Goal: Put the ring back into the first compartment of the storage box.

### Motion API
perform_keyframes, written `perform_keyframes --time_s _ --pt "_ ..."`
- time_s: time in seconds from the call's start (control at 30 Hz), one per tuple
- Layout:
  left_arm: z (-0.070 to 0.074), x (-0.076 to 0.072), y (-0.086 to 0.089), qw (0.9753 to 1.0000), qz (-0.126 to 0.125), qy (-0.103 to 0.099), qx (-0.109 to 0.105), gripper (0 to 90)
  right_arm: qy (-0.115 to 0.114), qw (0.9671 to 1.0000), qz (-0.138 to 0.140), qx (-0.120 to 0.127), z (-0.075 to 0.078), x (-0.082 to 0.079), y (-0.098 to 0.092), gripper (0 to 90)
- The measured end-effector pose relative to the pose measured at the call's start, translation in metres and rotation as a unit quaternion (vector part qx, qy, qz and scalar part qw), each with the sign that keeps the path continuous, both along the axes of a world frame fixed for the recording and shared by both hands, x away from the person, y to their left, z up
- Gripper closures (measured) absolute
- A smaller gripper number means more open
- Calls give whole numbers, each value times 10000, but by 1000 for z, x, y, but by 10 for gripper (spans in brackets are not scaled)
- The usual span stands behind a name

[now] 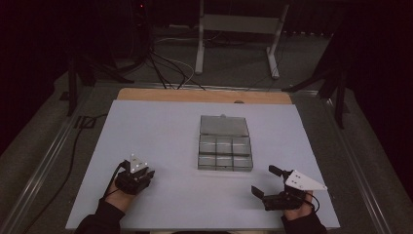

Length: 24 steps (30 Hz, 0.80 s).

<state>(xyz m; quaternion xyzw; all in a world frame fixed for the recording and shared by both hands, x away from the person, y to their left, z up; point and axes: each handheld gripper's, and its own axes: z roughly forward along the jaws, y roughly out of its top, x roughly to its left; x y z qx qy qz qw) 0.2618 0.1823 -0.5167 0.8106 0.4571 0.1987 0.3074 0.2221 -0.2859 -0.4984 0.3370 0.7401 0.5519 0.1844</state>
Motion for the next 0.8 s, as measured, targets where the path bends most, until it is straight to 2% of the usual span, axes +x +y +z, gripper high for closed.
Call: perform_keyframes --time_s 0.37,0.4,0.5,0.8 --pt "8 -1 1 9998 -163 5 -108 723 14 10000 -12 -4 0 0 0 0" --pt "9 -1 1 9996 -232 17 -182 723 13 10000 -14 -3 0 0 0 0" --pt "10 -1 1 9994 -276 25 -223 727 25 10000 -25 -4 -1 0 0 0" --pt "15 1 -3 9988 -448 41 -205 739 26 10000 -27 -7 -1 0 1 0"
